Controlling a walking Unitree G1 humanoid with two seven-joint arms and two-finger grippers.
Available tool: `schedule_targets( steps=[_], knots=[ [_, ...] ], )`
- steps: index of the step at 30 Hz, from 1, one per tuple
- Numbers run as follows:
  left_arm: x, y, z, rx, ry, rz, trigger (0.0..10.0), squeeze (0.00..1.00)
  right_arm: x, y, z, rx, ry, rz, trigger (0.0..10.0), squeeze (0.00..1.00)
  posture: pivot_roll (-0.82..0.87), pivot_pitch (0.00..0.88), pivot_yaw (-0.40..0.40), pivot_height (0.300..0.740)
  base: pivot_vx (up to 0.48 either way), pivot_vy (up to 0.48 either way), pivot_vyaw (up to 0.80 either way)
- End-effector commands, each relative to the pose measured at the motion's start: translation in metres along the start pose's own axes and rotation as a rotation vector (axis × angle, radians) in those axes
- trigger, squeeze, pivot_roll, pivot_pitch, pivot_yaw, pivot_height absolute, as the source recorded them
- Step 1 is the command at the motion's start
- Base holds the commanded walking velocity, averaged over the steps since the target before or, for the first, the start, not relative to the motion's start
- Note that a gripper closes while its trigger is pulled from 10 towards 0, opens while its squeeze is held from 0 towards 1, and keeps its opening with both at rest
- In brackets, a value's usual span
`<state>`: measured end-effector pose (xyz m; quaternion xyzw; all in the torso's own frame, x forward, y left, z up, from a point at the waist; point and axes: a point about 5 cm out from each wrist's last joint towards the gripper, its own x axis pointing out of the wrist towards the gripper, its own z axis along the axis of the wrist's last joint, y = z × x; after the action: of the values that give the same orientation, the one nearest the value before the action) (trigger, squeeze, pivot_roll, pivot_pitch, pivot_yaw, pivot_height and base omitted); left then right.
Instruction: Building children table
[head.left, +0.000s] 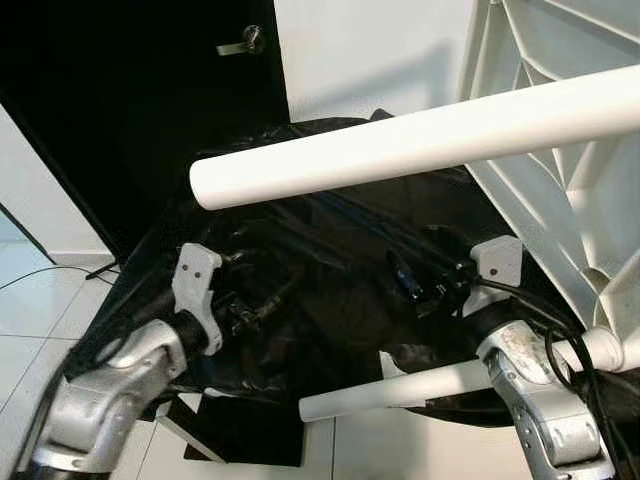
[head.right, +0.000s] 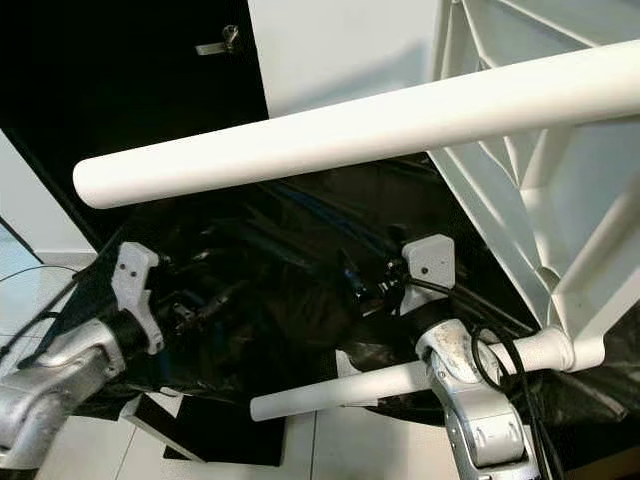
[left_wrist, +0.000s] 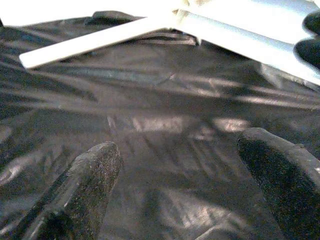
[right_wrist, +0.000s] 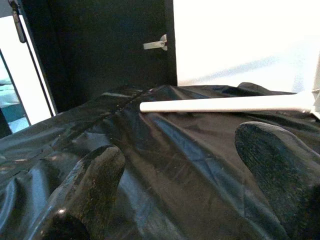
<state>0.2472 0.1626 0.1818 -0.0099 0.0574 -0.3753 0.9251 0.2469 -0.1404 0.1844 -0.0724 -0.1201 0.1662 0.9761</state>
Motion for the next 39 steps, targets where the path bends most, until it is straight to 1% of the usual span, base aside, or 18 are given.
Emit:
schedule_targets(
  steps=[1,4,9,10,11,13,14,15,17,19,23,24,26,28,30,31,36,39],
  knots=[
    [-0.01,-0.012,0.006,-0.003,0.0,-0.288,10.0,0.0,0.0,0.0,0.003,-0.005,-0.002,0.0,10.0,0.0,-0.07,0.0,0.048,0.74,0.0,0.0,0.0],
    [-0.022,-0.01,0.018,0.004,-0.039,-0.301,10.0,0.0,-0.002,0.001,0.001,0.013,0.015,0.021,10.0,0.0,-0.07,0.0,0.047,0.74,0.0,0.0,0.0],
    [-0.029,-0.009,0.025,0.028,-0.05,-0.295,10.0,0.0,-0.008,0.005,-0.002,0.008,0.05,0.105,10.0,0.0,-0.06,0.0,0.042,0.74,0.0,0.0,0.0],
    [-0.031,-0.008,0.03,0.032,-0.061,-0.291,10.0,0.0,-0.013,0.008,-0.004,0.013,0.072,0.165,10.0,0.0,-0.06,0.0,0.038,0.74,0.0,0.0,0.0],
    [-0.031,-0.008,0.03,0.032,-0.061,-0.291,10.0,0.0,-0.013,0.008,-0.004,0.013,0.072,0.165,10.0,0.0,-0.06,0.0,0.038,0.74,0.0,0.0,0.0],
    [-0.033,-0.008,0.036,0.044,-0.065,-0.287,10.0,0.0,-0.023,0.009,-0.006,0.027,0.115,0.275,10.0,0.0,-0.06,0.0,0.038,0.74,0.0,0.0,0.0],
    [-0.033,-0.01,0.037,0.047,-0.064,-0.292,10.0,0.0,-0.028,0.007,-0.005,0.035,0.134,0.325,10.0,0.0,-0.06,0.0,0.038,0.74,0.0,0.0,0.0],
    [-0.033,-0.01,0.037,0.047,-0.064,-0.292,10.0,0.0,-0.028,0.007,-0.005,0.035,0.134,0.325,10.0,0.0,-0.06,0.0,0.038,0.74,0.0,0.0,0.0],
    [-0.031,-0.013,0.038,0.044,-0.057,-0.297,10.0,0.0,-0.035,0.005,-0.004,0.039,0.159,0.391,10.0,0.0,-0.06,0.0,0.043,0.74,0.0,0.0,0.0],
    [-0.03,-0.013,0.037,0.041,-0.051,-0.296,10.0,0.0,-0.037,0.005,-0.004,0.043,0.169,0.404,10.0,0.0,-0.06,0.0,0.043,0.74,0.0,0.0,0.0],
    [-0.026,-0.017,0.033,0.037,-0.019,-0.295,10.0,0.0,-0.047,0.003,-0.004,0.062,0.213,0.508,10.0,0.0,-0.07,0.0,0.047,0.74,0.0,0.0,0.0],
    [-0.026,-0.017,0.033,0.037,-0.019,-0.295,10.0,0.0,-0.047,0.003,-0.004,0.062,0.213,0.508,10.0,0.0,-0.07,0.0,0.047,0.74,0.0,0.0,0.0],
    [-0.022,-0.019,0.033,0.035,-0.023,-0.302,10.0,0.0,-0.051,0.002,-0.004,0.054,0.236,0.586,10.0,0.0,-0.07,0.0,0.047,0.74,0.0,0.0,0.0],
    [-0.022,-0.019,0.033,0.035,-0.023,-0.302,10.0,0.0,-0.051,0.002,-0.004,0.054,0.236,0.586,10.0,0.0,-0.07,0.0,0.047,0.74,0.0,0.0,0.0],
    [-0.019,-0.021,0.034,0.033,-0.028,-0.309,10.0,0.0,-0.054,0.0,-0.005,0.046,0.265,0.665,10.0,0.0,-0.07,0.0,0.047,0.74,0.0,0.0,0.0],
    [-0.019,-0.021,0.034,0.033,-0.028,-0.309,10.0,0.0,-0.054,0.0,-0.005,0.046,0.265,0.665,10.0,0.0,-0.07,0.0,0.047,0.74,0.0,0.0,0.0],
    [-0.013,-0.023,0.033,0.032,-0.033,-0.307,10.0,0.0,-0.052,-0.003,-0.011,0.015,0.329,0.777,10.0,0.0,-0.07,0.0,0.044,0.74,0.0,0.0,0.0],
    [-0.007,-0.023,0.033,0.037,-0.04,-0.287,10.0,0.0,-0.05,0.002,-0.018,0.028,0.35,0.845,10.0,0.0,-0.06,0.0,0.036,0.74,0.0,0.0,0.0]
  ],
)
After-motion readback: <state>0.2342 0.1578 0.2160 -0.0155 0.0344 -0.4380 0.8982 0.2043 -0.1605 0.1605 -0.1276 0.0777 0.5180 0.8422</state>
